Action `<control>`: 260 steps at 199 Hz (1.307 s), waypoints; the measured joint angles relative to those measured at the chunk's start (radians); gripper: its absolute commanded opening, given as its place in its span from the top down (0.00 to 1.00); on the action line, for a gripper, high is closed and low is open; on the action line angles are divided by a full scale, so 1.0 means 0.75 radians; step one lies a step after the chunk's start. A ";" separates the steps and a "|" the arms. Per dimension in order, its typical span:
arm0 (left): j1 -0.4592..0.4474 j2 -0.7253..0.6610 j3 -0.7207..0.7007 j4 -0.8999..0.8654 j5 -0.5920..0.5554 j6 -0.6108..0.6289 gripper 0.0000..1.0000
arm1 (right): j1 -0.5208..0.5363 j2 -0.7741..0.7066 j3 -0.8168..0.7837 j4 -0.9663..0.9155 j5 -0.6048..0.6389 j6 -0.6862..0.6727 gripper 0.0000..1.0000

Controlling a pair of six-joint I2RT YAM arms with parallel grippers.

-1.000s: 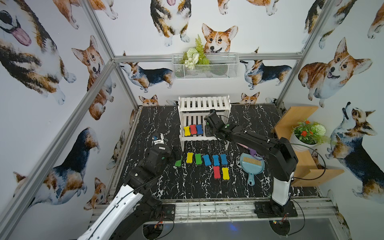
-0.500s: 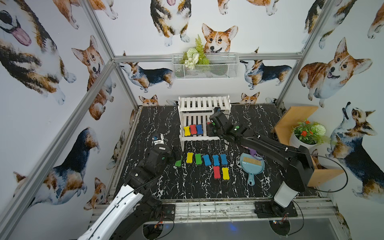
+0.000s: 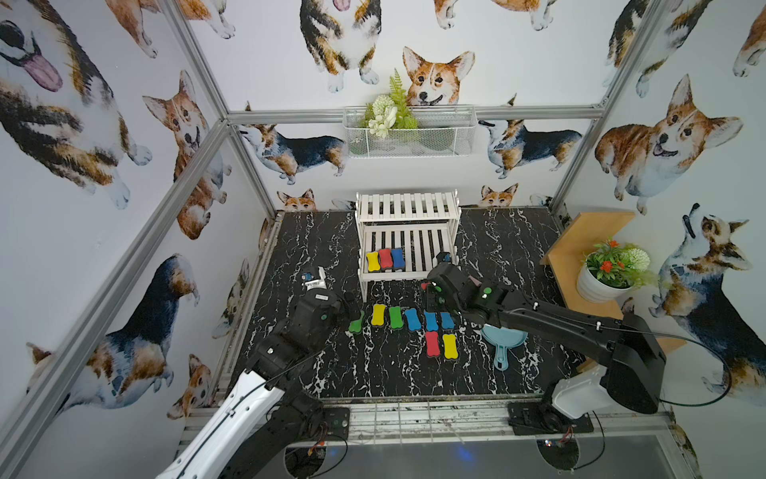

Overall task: Remove the whiteboard erasers from the shelf
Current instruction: Pick up the whiteboard eraser from the shelf, then place the whiteboard eraser at the center of the board.

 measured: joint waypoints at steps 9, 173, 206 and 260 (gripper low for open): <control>0.000 -0.001 0.000 0.001 0.000 0.000 0.01 | 0.024 0.001 -0.033 0.003 -0.026 0.025 0.64; 0.001 -0.016 0.030 -0.010 -0.006 0.001 0.00 | 0.212 0.318 0.010 -0.069 -0.293 0.298 0.67; 0.001 -0.019 0.030 -0.013 -0.009 0.001 0.00 | 0.213 0.385 0.038 -0.102 -0.284 0.328 0.65; 0.001 -0.035 0.027 -0.027 -0.011 0.001 0.00 | 0.185 0.448 0.100 -0.109 -0.226 0.336 0.60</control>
